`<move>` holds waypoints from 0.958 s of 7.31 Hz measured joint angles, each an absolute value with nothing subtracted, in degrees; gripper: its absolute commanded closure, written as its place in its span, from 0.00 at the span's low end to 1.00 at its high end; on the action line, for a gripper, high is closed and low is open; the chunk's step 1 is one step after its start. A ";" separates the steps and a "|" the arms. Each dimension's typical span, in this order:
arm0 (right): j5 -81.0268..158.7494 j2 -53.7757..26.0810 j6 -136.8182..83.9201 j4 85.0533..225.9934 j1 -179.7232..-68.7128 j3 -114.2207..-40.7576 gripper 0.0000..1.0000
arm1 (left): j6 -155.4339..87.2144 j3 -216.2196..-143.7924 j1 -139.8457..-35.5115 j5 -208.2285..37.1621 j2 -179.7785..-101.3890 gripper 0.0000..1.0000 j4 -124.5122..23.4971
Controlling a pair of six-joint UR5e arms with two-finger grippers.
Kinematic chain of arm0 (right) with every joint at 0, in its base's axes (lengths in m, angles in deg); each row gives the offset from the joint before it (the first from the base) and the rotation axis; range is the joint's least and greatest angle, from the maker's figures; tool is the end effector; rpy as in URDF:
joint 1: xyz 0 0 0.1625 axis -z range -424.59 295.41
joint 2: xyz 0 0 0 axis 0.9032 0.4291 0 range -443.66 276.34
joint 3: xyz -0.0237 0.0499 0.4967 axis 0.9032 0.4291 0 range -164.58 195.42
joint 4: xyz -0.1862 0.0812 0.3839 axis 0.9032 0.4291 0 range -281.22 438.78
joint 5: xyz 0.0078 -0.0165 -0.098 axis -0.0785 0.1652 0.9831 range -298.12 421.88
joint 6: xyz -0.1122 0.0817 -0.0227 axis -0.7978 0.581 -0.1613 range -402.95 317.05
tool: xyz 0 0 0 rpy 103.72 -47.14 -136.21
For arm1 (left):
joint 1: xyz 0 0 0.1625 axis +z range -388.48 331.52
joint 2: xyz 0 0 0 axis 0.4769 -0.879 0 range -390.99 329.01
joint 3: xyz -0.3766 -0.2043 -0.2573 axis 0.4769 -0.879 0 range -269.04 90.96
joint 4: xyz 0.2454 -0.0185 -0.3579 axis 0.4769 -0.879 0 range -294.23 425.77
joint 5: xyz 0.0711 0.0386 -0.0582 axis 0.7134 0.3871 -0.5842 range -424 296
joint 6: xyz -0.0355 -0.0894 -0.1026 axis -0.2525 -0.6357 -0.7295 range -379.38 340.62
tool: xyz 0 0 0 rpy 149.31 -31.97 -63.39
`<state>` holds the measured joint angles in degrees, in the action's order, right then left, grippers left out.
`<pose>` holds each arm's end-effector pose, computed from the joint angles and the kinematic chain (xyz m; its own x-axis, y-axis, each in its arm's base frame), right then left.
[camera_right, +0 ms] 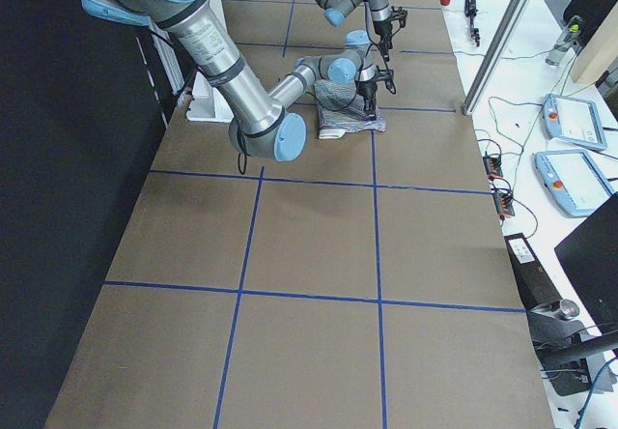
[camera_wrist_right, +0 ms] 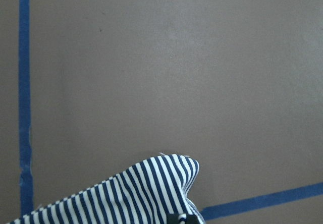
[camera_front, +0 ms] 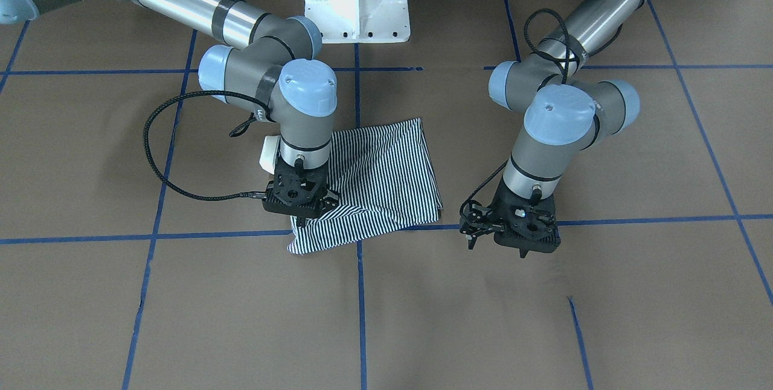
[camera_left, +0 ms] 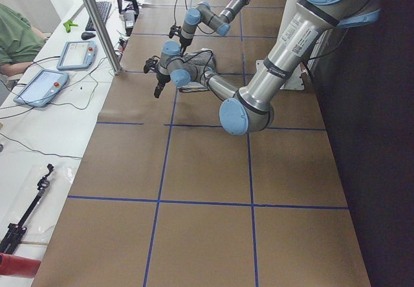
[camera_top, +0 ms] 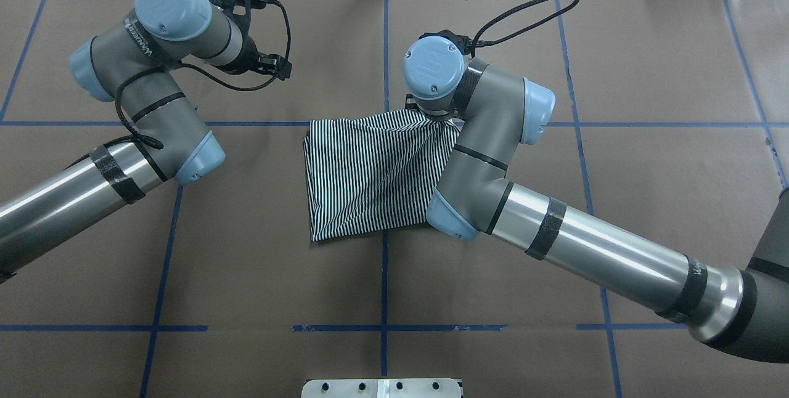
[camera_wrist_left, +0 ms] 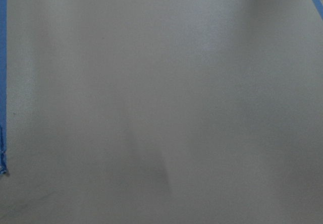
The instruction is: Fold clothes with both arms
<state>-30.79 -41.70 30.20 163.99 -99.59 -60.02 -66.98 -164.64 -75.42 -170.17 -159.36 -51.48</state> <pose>-0.6495 -0.6096 0.3171 0.7747 0.1891 0.6034 -0.3394 0.9295 0.1445 0.5155 -0.6894 0.3933 0.6890 0.2113 -0.6933 0.1204 0.9099 0.3970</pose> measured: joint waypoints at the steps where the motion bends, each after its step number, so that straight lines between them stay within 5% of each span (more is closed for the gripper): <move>1: -30.68 -41.79 29.80 163.96 -99.91 -59.97 0.00 | -66.99 -165.01 -75.42 -170.19 -159.34 0.00 -51.43; 4: -38.41 -39.79 19.90 163.89 -105.27 -62.00 0.00 | -66.04 -172.92 -75.85 -172.11 -155.52 0.00 -49.11; 7: -52.58 -21.88 -1.26 164.44 -118.06 -78.57 0.00 | -51.72 -185.16 -83.03 -179.16 -146.51 0.00 -44.57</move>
<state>-52.58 -21.88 -1.26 164.44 -118.06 -78.57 -51.72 -185.16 -83.03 -179.16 -146.51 -44.57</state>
